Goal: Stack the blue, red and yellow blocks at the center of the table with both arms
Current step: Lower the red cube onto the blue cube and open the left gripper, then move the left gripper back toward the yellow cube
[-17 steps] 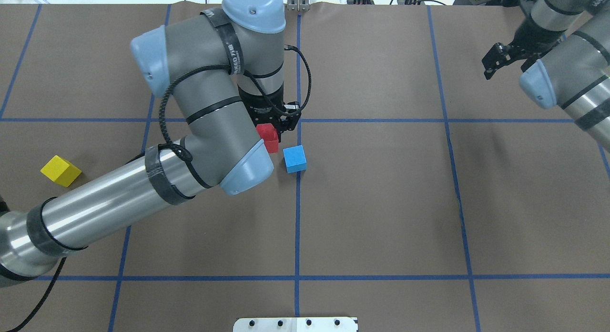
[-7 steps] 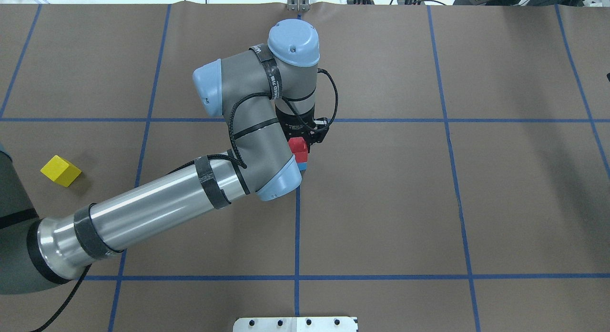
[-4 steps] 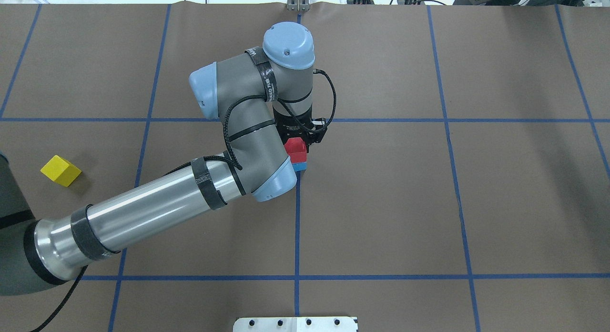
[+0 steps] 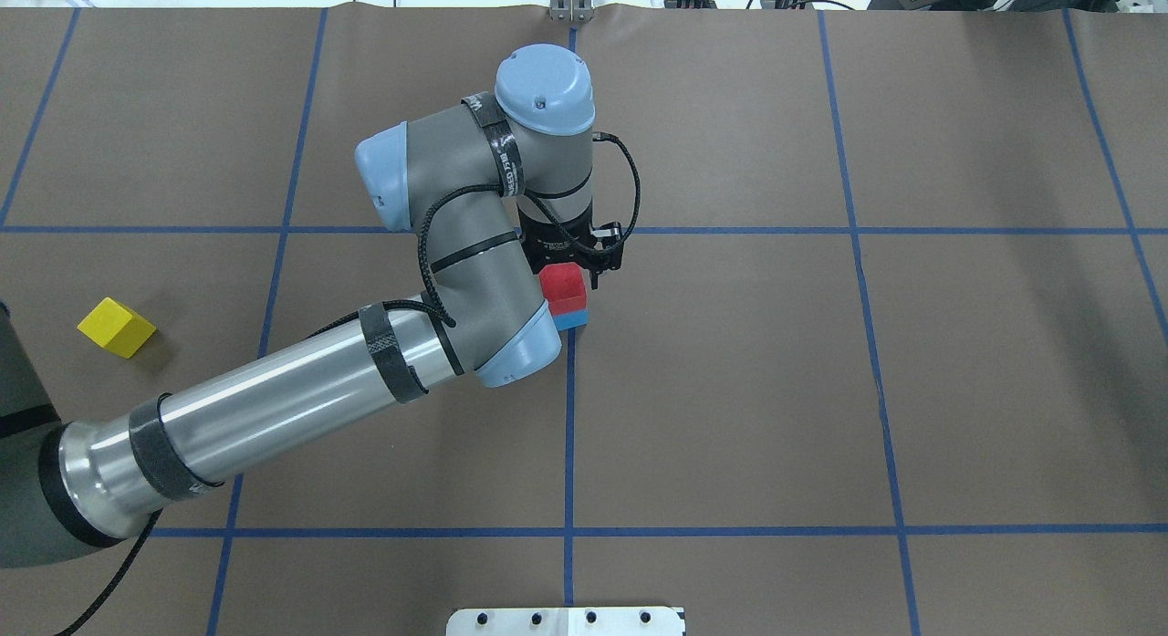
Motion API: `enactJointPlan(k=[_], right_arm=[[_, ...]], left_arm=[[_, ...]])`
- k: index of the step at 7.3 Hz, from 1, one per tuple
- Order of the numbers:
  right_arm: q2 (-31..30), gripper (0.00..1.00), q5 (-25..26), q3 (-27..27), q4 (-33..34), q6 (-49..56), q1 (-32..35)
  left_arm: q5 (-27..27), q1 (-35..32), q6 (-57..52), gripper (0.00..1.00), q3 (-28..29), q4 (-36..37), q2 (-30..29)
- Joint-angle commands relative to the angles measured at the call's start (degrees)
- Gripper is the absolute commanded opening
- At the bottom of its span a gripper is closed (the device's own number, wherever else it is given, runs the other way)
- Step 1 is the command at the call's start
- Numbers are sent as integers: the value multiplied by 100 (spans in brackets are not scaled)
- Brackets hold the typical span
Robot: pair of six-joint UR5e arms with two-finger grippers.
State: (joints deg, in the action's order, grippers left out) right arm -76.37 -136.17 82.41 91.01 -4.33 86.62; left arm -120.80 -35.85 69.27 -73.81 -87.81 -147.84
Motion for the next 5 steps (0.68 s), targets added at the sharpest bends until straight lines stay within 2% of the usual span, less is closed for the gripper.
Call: enactJointPlan(k=[1,3,5], right_arm=[[-341,100,-190,12,-4,664,362],[-929,100,-165,99,-30,916,671],[-1081,100,-129,144,-21,933,909]], left_arm=[[-31,-307,-28,100,-578,489,19],[-57,-684,-429,100,-1771,580,997],[-49,-1263,-1524,100,-2521,913,1948]])
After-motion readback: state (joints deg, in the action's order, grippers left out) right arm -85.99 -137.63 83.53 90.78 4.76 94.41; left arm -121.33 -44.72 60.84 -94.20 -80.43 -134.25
